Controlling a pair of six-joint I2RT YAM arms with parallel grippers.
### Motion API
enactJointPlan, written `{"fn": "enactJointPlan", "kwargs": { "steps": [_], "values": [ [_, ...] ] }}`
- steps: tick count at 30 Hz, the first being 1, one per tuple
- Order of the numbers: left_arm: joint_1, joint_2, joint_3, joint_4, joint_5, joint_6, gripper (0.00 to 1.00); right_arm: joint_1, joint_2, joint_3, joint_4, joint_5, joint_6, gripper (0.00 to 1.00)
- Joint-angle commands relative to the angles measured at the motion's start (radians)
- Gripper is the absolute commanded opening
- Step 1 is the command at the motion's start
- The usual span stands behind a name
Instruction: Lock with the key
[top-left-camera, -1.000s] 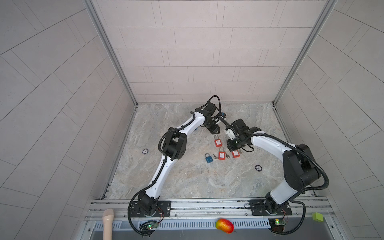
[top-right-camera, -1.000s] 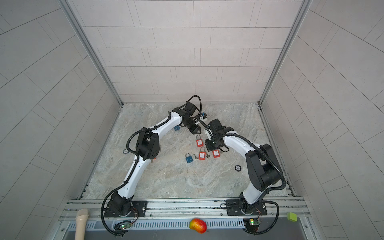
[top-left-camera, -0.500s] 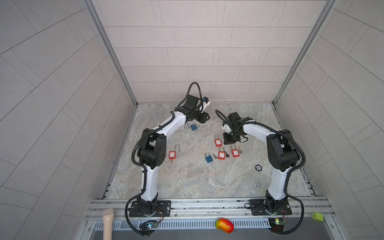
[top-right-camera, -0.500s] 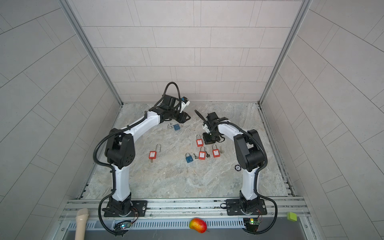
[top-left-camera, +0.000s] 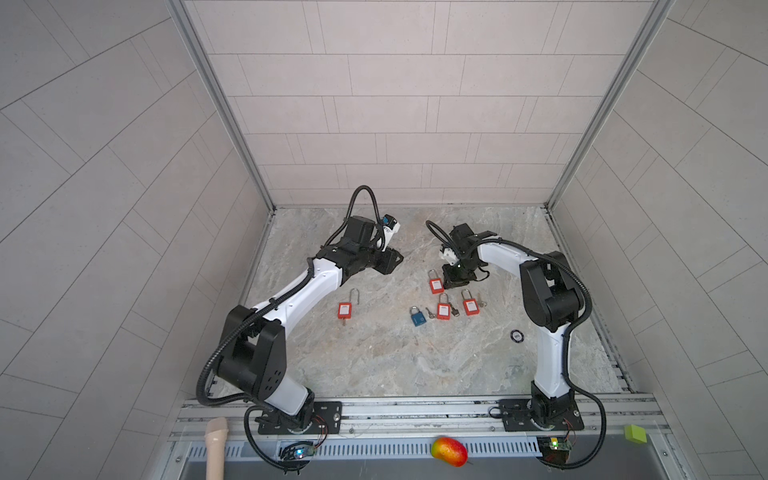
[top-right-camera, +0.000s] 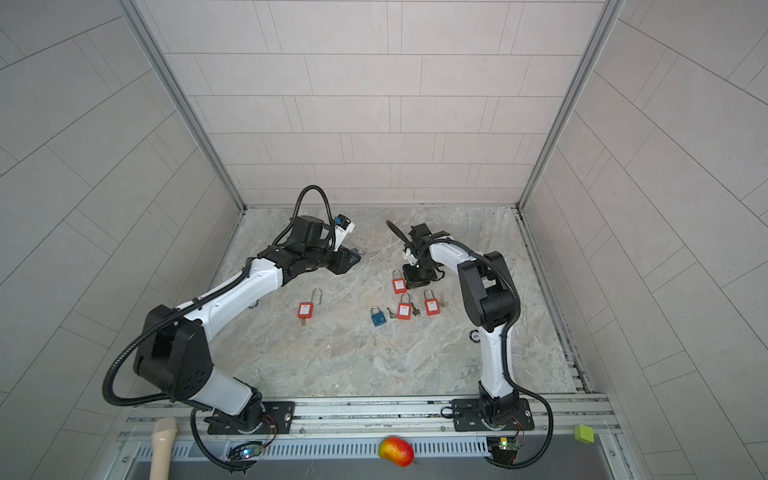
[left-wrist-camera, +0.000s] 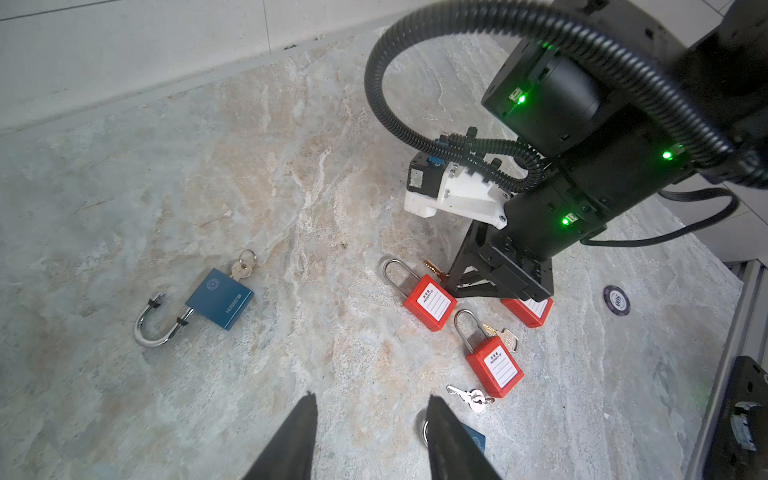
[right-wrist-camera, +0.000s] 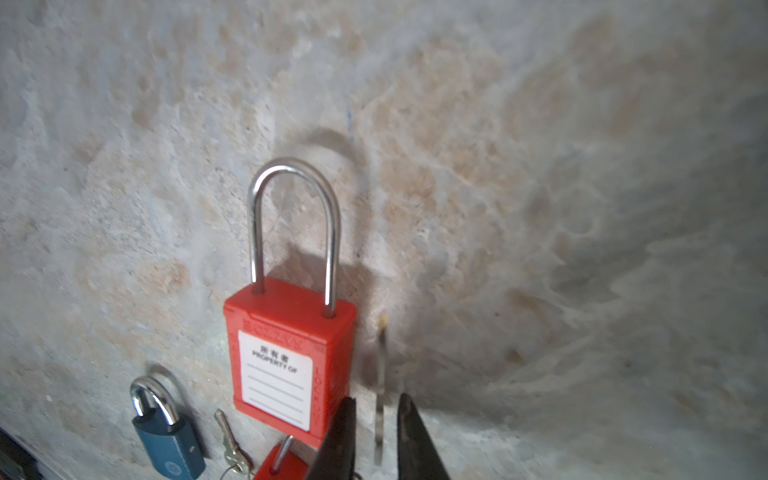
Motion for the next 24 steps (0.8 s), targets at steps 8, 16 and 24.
{"fn": "enactJointPlan", "kwargs": {
  "steps": [8,16,24],
  "values": [
    [0.049,-0.133,-0.044,-0.035,-0.056,-0.089,0.54,-0.006,-0.082,0.030,-0.016,0.125,-0.017,0.42],
    [0.067,-0.077,0.005,-0.125,-0.088,-0.162,0.55,0.008,-0.249,-0.023,0.097,0.190,-0.137,0.46],
    [0.088,-0.086,-0.048,-0.114,-0.225,-0.276,0.53,0.123,-0.322,-0.052,0.240,0.169,-0.506,0.48]
  ]
}}
